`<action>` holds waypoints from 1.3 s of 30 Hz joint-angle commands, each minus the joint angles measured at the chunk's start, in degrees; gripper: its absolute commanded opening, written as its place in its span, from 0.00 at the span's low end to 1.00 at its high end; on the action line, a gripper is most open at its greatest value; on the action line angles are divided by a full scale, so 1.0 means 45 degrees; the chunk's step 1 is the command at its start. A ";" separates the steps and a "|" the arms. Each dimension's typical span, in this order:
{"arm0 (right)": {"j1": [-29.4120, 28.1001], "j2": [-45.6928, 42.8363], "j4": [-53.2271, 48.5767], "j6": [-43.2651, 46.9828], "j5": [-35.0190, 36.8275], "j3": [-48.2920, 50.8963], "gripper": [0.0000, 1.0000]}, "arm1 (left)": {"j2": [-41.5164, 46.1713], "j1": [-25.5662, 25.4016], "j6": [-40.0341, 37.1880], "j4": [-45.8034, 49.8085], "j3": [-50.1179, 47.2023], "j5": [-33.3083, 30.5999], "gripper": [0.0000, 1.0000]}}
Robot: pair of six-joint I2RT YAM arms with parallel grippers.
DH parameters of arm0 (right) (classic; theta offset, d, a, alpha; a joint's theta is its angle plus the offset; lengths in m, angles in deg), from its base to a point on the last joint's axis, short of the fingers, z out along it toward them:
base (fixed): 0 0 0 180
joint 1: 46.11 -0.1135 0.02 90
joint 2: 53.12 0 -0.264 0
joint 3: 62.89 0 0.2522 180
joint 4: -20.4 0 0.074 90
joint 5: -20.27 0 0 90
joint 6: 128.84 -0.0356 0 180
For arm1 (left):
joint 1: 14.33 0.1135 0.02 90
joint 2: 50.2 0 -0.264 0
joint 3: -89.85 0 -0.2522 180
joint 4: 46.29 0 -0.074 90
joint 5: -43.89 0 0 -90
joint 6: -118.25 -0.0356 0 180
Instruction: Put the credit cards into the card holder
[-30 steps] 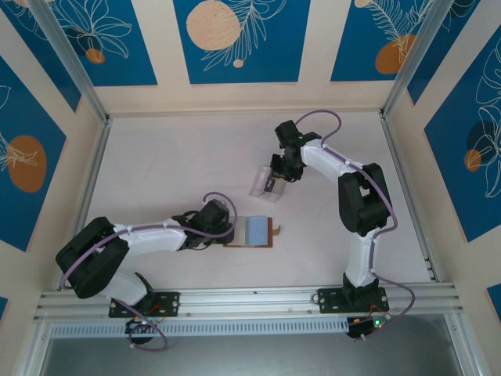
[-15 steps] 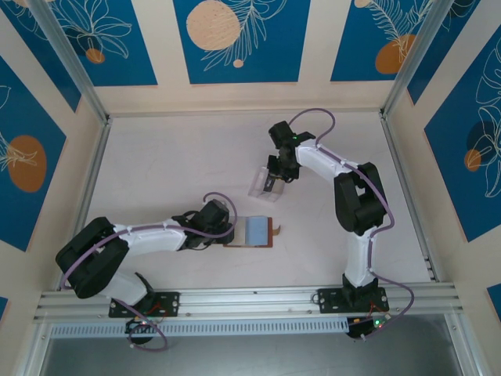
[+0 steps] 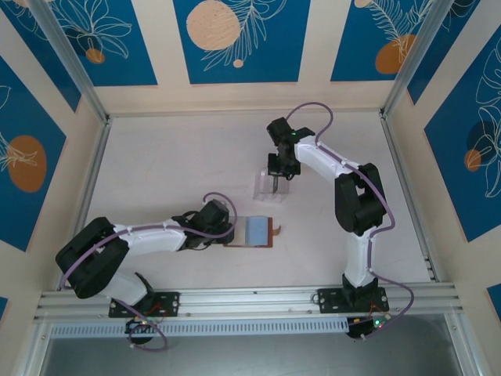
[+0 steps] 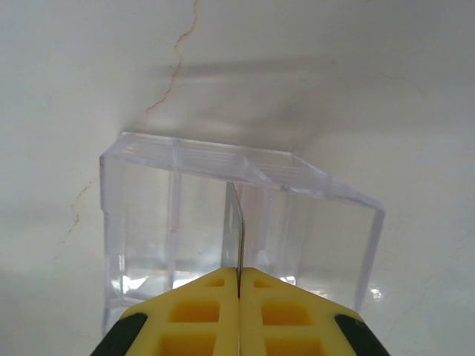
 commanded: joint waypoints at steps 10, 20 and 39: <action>0.0110 -0.0098 -0.0481 0.0661 -0.1601 -0.0290 0.06 | -0.0662 -0.0117 0.0053 0.0040 -0.0531 0.0183 0.37; -0.0492 0.0620 -0.0624 0.0473 -0.1380 -0.0716 0.10 | -0.0681 -0.0129 0.0073 -0.0016 -0.0569 0.0179 0.37; 0.0235 0.0307 0.0597 0.0095 -0.4321 0.0527 0.21 | -0.0796 -0.0113 0.0072 -0.0166 -0.0627 0.0261 0.37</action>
